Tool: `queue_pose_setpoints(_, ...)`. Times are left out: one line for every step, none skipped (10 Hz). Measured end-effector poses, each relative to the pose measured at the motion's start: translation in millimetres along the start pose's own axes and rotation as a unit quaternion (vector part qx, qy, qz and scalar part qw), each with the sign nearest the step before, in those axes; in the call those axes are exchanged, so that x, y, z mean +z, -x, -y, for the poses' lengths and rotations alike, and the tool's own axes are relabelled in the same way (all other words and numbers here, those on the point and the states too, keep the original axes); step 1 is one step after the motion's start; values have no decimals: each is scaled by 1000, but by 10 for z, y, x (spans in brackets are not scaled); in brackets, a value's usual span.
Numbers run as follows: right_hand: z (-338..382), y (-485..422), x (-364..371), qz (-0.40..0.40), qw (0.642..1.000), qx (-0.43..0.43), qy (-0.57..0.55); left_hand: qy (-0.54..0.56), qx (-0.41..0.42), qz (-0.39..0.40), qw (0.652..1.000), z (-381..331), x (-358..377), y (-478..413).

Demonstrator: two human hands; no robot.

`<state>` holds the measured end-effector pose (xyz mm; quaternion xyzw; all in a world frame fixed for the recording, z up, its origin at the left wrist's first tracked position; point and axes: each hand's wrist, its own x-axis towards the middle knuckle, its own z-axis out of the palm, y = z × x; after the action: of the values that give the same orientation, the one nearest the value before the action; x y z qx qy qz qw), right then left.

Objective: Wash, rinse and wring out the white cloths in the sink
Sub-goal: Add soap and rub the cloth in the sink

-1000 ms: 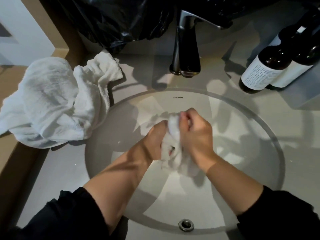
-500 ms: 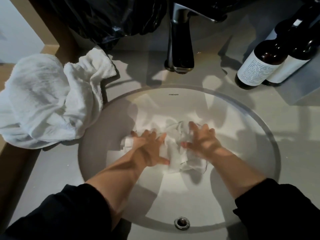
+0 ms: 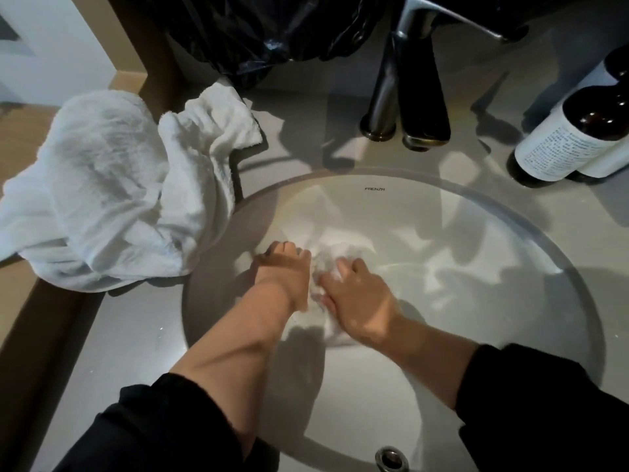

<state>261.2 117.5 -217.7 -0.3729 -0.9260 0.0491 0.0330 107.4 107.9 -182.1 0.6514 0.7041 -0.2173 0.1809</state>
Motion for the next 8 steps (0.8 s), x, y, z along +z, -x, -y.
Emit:
queue_pose_setpoints(-106, -177, 98, -5, 1000, 20, -12, 22, 11, -2, 1000, -2, 5, -14)
queue_pose_setpoints(-270, -301, 78, -27, 999, 44, -12, 54, 18, -2, 998, -8, 26, -2)
queue_pose_setpoints(-492, -315, -57, -74, 991, 94, -61, 94, 8, -6, 996, -21, 9, 1)
queue_pose_setpoints(-599, -200, -345, -144, 921, 300, -203, 144, -17, 13, 989, -36, -30, -39)
queue_pose_setpoints(-370, -36, -483, -105, 945, 243, -192, 196, -8, 20, 980, -59, -37, -53)
queue_pose_setpoints(-262, 113, -118, 37, 979, 196, -32, 202, 9, 22, 979, -51, 3, -50)
queue_pose_setpoints(-237, 32, 162, 33, 990, 138, -5, 151, 6, -18, 988, -58, 39, -47)
queue_pose_setpoints(-328, -86, 177, 61, 998, 26, -14, 139, 0, -44, 989, -66, 50, -43)
